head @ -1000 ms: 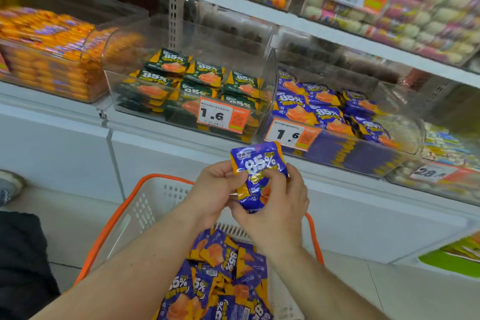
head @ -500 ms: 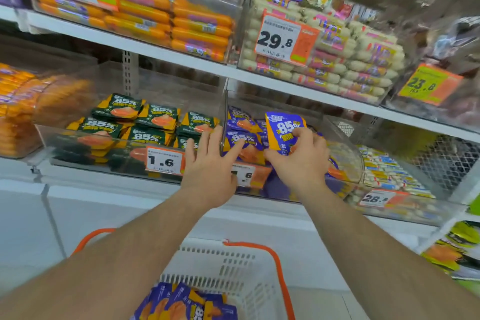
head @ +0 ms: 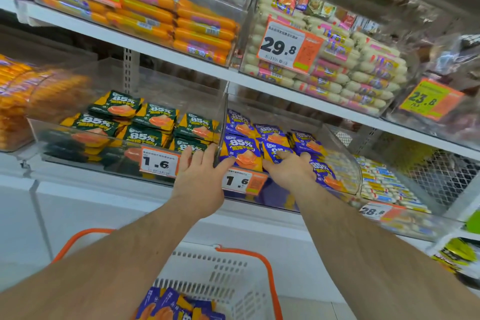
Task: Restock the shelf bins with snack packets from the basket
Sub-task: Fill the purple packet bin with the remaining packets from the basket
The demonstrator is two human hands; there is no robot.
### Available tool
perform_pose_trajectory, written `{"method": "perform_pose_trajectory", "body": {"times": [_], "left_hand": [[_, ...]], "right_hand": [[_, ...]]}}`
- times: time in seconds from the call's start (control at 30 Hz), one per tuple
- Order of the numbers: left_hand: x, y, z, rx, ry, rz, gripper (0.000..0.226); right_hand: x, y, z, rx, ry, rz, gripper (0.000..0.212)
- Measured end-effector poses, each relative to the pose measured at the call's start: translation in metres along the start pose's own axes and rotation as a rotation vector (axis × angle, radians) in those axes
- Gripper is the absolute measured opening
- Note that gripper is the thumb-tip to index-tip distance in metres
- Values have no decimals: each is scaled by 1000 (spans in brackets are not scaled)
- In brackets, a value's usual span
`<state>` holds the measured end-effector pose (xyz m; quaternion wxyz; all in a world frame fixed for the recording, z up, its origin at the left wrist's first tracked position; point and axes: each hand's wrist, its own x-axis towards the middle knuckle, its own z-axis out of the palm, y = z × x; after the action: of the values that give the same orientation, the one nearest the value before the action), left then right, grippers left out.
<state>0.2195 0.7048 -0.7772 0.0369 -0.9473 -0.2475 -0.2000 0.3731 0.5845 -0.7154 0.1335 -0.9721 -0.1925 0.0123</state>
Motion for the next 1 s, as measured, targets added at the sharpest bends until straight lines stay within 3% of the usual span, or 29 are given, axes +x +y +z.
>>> {"method": "perform_pose_trajectory", "body": {"times": [0.17, 0.47, 0.53, 0.6, 0.67, 0.73, 0.8, 0.87, 0.93, 1.0], "left_hand": [[0, 0, -2, -12, -18, -3, 73], [1, -1, -5, -7, -70, 15, 80], [-2, -3, -6, -32, -68, 36, 88], [-13, -5, 2, -98, 1, 79, 98], [-37, -11, 12, -216, 150, 119, 102], [-71, -19, 29, -336, 209, 134, 89], [-109, -28, 46, -488, 53, 86, 75], [-140, -38, 57, -674, -242, -74, 61], [-165, -46, 75, -757, -473, -230, 50], [-186, -52, 91, -810, -591, -342, 42]], "right_hand": [[-2, 4, 3, -71, -92, -113, 52], [-15, 9, 5, -60, -39, -94, 47], [-17, 9, 14, -38, 84, -95, 45], [-26, 9, 26, 35, 426, -209, 45], [-45, 0, 41, 194, 771, -448, 37], [-68, -11, 67, 305, 844, -635, 28], [-87, -22, 100, 435, 632, -683, 20], [-104, -27, 141, 485, 273, -569, 16], [-118, -22, 191, 357, -87, -439, 15], [-131, -7, 242, 228, -365, -333, 21]]}}
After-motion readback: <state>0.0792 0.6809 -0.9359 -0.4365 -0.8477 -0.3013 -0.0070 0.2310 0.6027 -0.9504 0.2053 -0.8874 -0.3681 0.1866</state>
